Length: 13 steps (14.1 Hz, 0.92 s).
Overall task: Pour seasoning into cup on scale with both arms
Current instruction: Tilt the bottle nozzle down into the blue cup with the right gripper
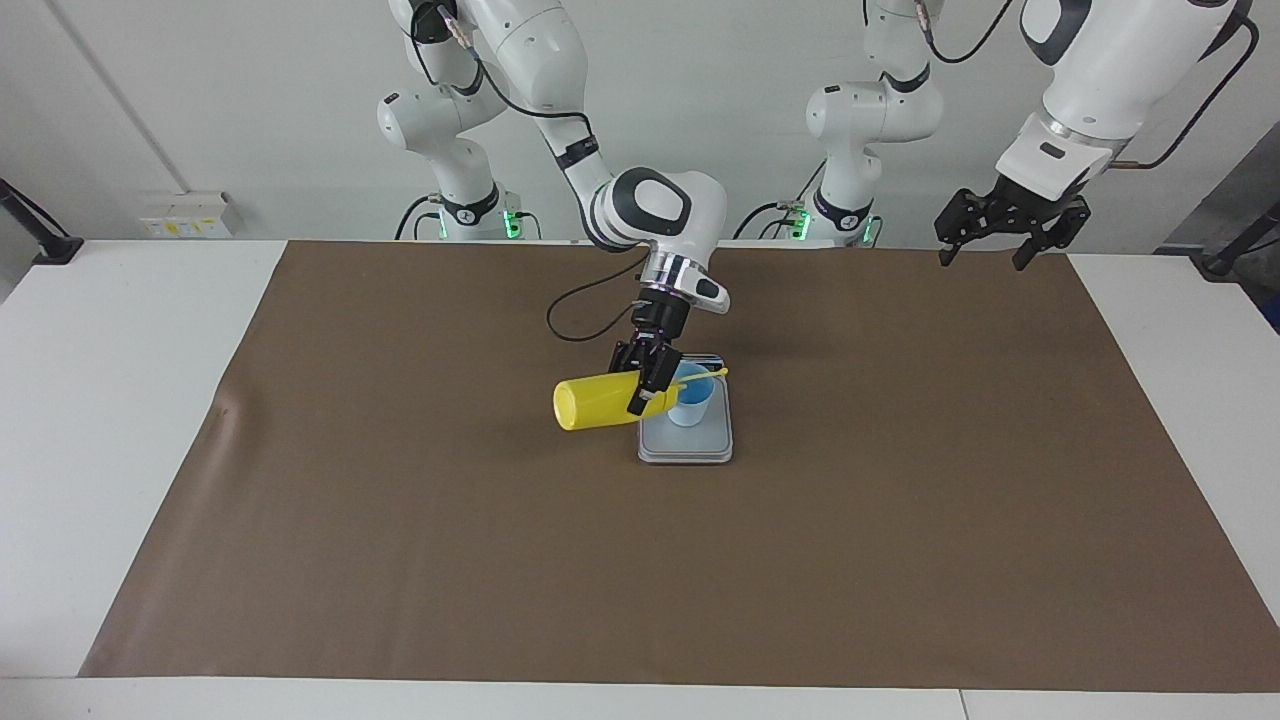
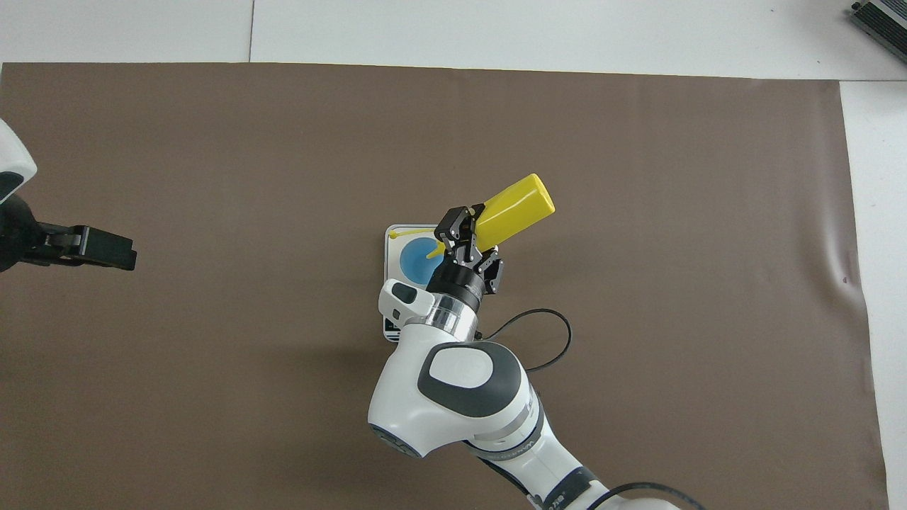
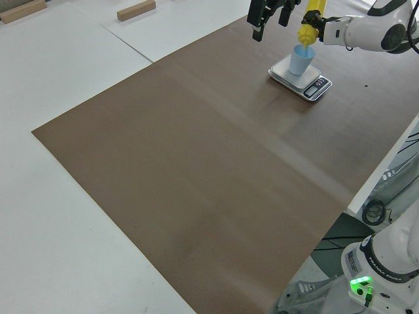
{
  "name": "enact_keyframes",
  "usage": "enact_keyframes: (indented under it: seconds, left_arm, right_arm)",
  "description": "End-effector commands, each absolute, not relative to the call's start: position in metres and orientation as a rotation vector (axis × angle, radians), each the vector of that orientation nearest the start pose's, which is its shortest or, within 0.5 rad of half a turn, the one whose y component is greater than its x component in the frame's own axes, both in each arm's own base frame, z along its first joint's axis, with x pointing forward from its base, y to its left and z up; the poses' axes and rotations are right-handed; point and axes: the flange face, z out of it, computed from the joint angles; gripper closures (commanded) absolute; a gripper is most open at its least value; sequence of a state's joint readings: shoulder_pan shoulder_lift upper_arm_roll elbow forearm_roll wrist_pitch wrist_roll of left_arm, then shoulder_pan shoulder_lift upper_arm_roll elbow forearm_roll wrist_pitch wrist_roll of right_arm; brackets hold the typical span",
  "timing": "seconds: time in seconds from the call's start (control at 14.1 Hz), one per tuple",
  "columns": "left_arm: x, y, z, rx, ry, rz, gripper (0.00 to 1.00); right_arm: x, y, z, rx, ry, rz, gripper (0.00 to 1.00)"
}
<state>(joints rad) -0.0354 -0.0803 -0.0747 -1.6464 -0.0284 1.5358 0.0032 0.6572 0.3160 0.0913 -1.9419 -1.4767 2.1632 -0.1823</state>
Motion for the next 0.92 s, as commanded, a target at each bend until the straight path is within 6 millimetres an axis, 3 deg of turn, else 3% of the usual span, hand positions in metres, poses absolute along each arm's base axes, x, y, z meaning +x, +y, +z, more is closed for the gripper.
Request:
enact_keyframes:
  seconds: [0.0, 0.28, 0.5, 0.71, 0.85]
  left_arm:
    - [0.513, -0.059, 0.632, -3.135, 0.178, 0.044, 0.0]
    - [0.513, -0.059, 0.632, -3.137, 0.173, 0.041, 0.0]
    - [0.513, -0.062, 0.632, -3.136, 0.183, 0.046, 0.0]
    - [0.512, -0.062, 0.632, -3.136, 0.183, 0.051, 0.0]
    - [0.513, -0.063, 0.632, -3.136, 0.185, 0.046, 0.0]
  right_arm:
    - [0.487, 0.389, 0.349, 1.149, 1.638, 0.31, 1.0]
    - [0.487, 0.39, 0.353, 1.149, 1.635, 0.315, 1.0]
    - [0.49, 0.387, 0.372, 1.157, 1.643, 0.357, 1.0]
    - [0.506, 0.357, 0.402, 1.168, 1.701, 0.422, 1.0]
    - [0.505, 0.353, 0.408, 1.271, 1.709, 0.449, 1.0]
